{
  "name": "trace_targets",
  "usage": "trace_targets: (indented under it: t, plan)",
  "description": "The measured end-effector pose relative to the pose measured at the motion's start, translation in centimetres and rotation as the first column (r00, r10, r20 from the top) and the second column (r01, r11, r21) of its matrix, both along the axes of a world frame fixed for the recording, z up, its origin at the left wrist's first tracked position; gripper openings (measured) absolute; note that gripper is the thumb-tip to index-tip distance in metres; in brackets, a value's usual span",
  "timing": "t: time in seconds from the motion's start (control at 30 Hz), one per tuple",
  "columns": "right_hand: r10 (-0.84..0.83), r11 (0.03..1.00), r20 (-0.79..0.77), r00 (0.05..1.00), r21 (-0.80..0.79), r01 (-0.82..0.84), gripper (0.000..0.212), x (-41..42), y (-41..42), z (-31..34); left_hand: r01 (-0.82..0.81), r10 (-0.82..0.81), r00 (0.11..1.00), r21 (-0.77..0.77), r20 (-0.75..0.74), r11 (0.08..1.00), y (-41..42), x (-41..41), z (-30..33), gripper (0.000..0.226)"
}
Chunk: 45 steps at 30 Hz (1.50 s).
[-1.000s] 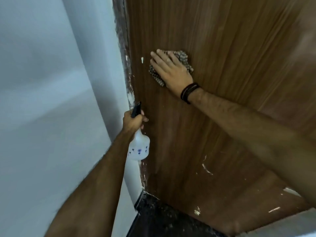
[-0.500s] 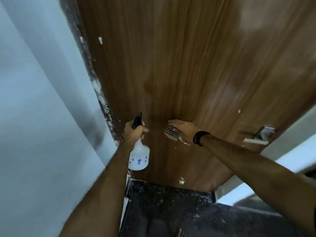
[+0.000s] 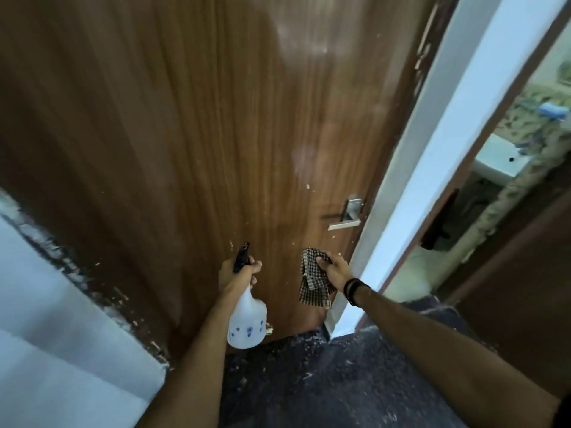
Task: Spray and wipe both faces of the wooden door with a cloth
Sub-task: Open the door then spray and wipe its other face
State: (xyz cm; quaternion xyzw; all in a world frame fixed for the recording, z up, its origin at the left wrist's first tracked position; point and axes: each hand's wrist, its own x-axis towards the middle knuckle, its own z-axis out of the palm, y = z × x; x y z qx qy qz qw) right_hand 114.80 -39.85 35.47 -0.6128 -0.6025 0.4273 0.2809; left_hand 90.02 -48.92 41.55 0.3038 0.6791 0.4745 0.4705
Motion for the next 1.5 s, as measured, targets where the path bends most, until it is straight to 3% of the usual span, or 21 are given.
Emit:
trace_targets:
  t: [0.1,0.17,0.3,0.47,0.63,0.7,0.8,0.87,0.97,1.07,1.13,1.2,1.3,1.37,1.43,1.5]
  plan:
    - [-0.183,0.981,-0.192,0.964,-0.096,0.167,0.008,3.3,0.0,0.6,0.097,-0.094,0.989,0.021,-0.113,0.995,1.8,3.4,0.4,0.016]
    - [-0.234,0.969,-0.238,0.943,-0.141,0.205,0.011,5.9,0.4,0.8,0.169,-0.165,0.963,-0.001,-0.211,0.986,3.3,5.9,0.6,0.016]
    - [-0.272,0.957,-0.166,0.948,-0.147,0.249,0.018,10.9,2.9,-0.7,0.244,-0.237,0.92,-0.02,-0.313,0.97,6.3,11.2,1.4,0.008]
    - [-0.225,0.97,-0.127,0.966,-0.122,0.21,0.021,15.4,6.0,-0.3,0.299,-0.264,0.851,0.006,-0.453,0.954,9.6,18.1,2.2,0.023]
    - [-0.11,0.986,-0.134,0.985,-0.142,0.091,0.025,18.3,7.8,-0.3,0.386,-0.374,0.672,-0.13,-0.639,0.913,13.0,22.3,1.6,0.022]
    - [-0.092,0.986,-0.157,0.983,-0.15,0.068,0.024,19.2,8.4,-0.1,0.398,-0.408,0.542,-0.204,-0.735,0.895,14.4,23.3,1.5,0.012]
    - [-0.049,0.989,-0.157,0.986,-0.147,0.025,0.023,20.0,9.2,0.5,0.425,-0.444,0.279,-0.305,-0.851,0.852,16.3,24.3,1.5,0.03]
    - [-0.023,0.99,-0.155,0.988,-0.139,0.001,0.025,20.0,10.0,0.6,0.472,-0.472,0.227,-0.328,-0.852,0.818,17.6,25.4,1.5,0.037]
    - [-0.032,0.986,-0.164,0.986,-0.167,0.004,0.026,19.5,10.1,-0.4,0.451,-0.55,0.324,-0.385,-0.77,0.805,18.7,27.3,0.6,0.043]
    - [-0.046,0.979,-0.177,0.983,-0.202,0.01,0.023,19.2,9.7,-1.8,0.453,-0.599,0.366,-0.426,-0.712,0.783,19.4,28.0,-0.1,0.036]
    - [-0.068,0.979,-0.181,0.981,-0.203,0.031,0.021,19.2,10.4,-2.0,0.455,-0.612,0.503,-0.416,-0.61,0.788,20.2,27.7,-0.6,0.043]
    - [-0.1,0.977,-0.177,0.979,-0.205,0.063,0.018,19.4,10.9,-2.3,0.46,-0.581,0.631,-0.355,-0.514,0.814,20.8,26.9,-1.9,0.047]
    - [-0.138,0.974,-0.129,0.982,-0.196,0.111,0.017,19.6,10.7,-2.4,0.466,-0.543,0.733,-0.28,-0.409,0.84,22.4,24.9,-6.9,0.044]
    - [-0.172,0.969,-0.097,0.98,-0.196,0.151,0.016,20.0,10.6,-2.7,0.461,-0.506,0.8,-0.208,-0.323,0.863,21.0,25.8,-4.1,0.03]
    - [-0.181,0.967,-0.087,0.98,-0.198,0.161,0.012,20.7,10.6,-3.0,0.414,-0.439,0.877,-0.156,-0.195,0.897,20.4,26.0,-3.9,0.028]
    - [-0.193,0.965,-0.064,0.979,-0.192,0.178,0.011,21.1,10.3,-3.6,0.358,-0.364,0.931,-0.208,0.013,0.91,20.2,25.6,-5.2,0.017]
